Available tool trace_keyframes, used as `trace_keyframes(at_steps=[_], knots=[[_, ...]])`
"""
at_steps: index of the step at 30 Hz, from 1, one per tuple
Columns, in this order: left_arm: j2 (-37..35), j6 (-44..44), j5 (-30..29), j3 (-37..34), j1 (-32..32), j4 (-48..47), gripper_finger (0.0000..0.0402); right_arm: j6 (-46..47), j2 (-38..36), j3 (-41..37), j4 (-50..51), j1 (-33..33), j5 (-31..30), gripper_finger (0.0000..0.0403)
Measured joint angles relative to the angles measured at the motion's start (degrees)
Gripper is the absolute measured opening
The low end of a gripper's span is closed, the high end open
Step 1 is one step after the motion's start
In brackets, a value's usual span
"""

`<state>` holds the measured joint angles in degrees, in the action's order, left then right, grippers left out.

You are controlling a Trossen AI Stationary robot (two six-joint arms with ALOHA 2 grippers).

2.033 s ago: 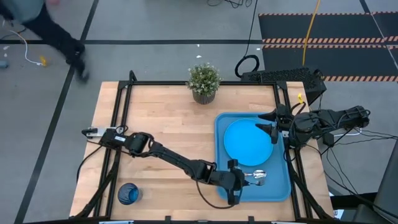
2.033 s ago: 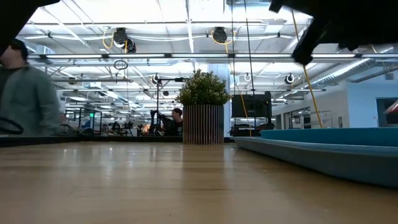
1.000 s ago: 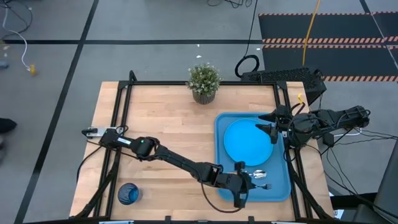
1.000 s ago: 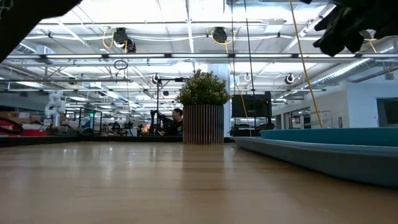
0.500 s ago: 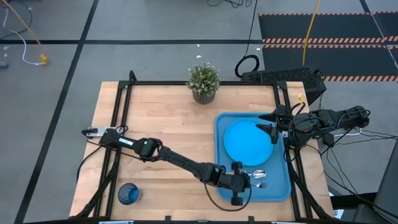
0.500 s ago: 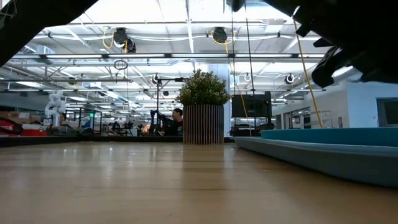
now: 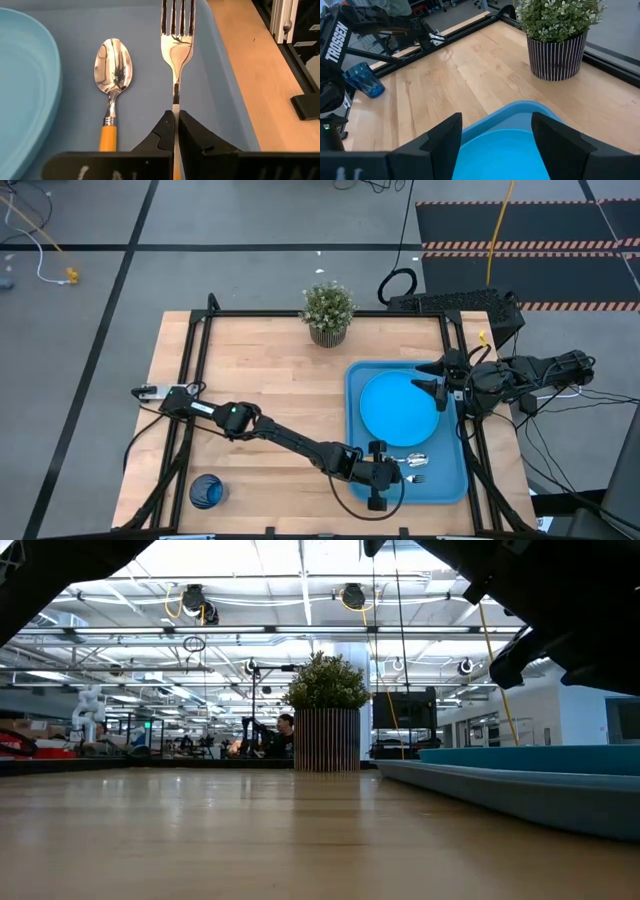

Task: Pick and place plate/cup/fork/spoon on tray
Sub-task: Put the orange fork on the bottom of the orange spoon on the blue tray

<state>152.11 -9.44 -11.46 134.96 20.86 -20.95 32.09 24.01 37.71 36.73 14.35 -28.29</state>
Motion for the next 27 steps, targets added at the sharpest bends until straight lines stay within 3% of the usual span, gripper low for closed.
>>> trace_keyframes(at_steps=[27], knots=[[4.09, -2.73, 0.98, 0.04, -0.22, 4.15, 0.0008, 0.01, 0.04, 0.00, 0.39, 0.00, 0.04, 0.0231]])
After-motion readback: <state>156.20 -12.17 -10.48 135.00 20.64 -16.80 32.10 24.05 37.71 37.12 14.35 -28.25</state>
